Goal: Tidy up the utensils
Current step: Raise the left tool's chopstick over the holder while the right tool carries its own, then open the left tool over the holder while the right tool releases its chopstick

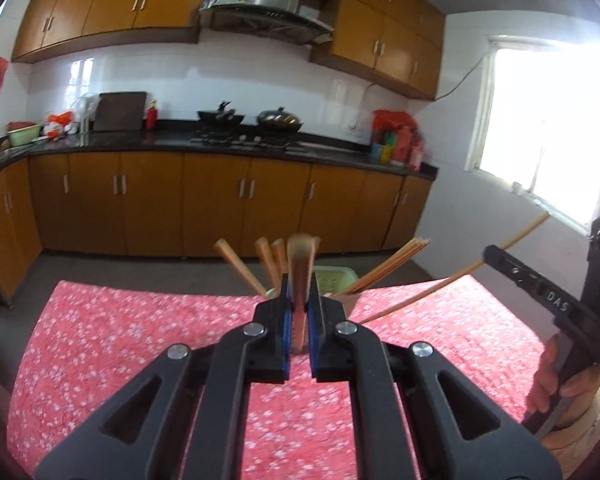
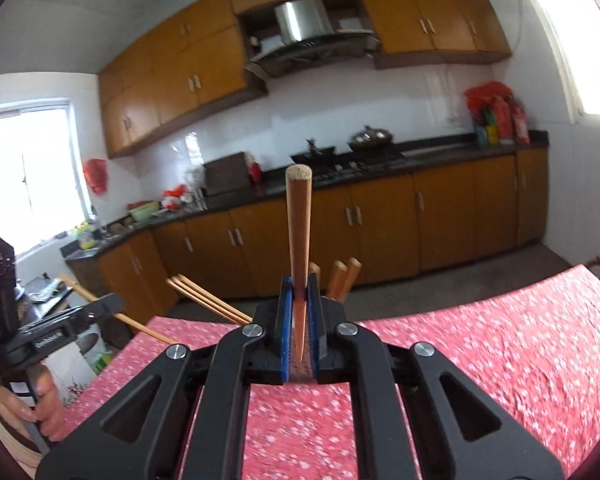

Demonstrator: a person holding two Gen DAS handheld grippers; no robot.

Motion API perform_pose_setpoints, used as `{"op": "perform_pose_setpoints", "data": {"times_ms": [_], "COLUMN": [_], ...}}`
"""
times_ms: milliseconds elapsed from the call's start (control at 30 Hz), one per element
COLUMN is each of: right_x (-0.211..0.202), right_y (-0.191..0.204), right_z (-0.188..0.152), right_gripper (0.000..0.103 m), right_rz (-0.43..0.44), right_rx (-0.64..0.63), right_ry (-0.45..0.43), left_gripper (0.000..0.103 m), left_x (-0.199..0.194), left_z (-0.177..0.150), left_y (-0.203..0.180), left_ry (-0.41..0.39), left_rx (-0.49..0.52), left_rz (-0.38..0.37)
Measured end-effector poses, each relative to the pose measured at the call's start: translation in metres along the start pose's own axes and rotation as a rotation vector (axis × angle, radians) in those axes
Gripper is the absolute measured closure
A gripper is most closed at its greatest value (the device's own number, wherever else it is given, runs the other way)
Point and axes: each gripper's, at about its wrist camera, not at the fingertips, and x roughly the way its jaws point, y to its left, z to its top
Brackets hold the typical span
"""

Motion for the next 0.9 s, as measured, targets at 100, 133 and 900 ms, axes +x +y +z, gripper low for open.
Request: {"op": "perform_pose_setpoints", "data": {"times_ms": [100,133,900], "right_x": [0.0,0.0,0.079], "right_y": [0.009,0.011,0.016], "right_z": [0.009,0.012,0.02], "right_gripper": [0.095,0.095,0.095], "right_rz": [0.004,0.006,-0.058], "right_rx": [-0.025,-0.028,-0.073], "right_ry": [-0.035,-0.045,0.013], "left_gripper": [0.096,0.096,0.096], "left_x": [-0.003,-0.002,0.081], "left_z": [0.013,0.019,0.062], "left_y": [-0.01,-0.012,-0.026], "left_ry": [-0.049,-0.072,-0.28], "left_rx": [0.004,-0.005,-0.075], "left_rz": [-0.003,-0.006,0.124]}}
